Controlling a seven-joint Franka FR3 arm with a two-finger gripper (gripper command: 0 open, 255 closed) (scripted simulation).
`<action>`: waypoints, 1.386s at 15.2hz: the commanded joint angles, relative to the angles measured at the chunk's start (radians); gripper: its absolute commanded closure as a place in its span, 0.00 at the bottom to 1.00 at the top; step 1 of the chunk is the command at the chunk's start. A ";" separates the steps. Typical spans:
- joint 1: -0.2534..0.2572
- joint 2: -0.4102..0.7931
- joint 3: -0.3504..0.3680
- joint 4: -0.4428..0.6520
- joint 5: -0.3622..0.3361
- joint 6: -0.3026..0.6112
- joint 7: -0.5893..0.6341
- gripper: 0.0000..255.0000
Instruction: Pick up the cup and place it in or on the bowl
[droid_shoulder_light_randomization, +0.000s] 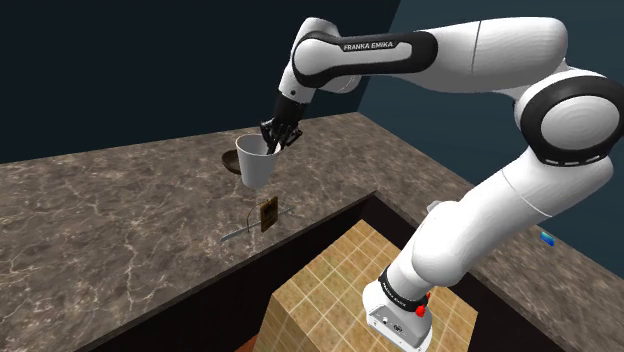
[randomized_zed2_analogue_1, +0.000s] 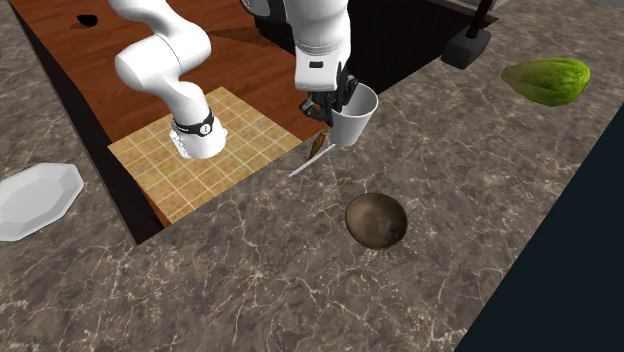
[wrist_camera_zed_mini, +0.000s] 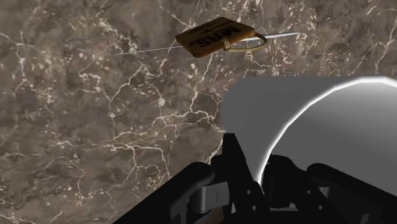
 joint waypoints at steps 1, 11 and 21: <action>-0.011 0.045 -0.015 0.065 -0.008 -0.024 -0.017 1.00; -0.073 0.380 -0.082 0.521 -0.026 -0.171 -0.108 1.00; -0.098 0.528 -0.095 0.666 -0.019 -0.177 -0.147 1.00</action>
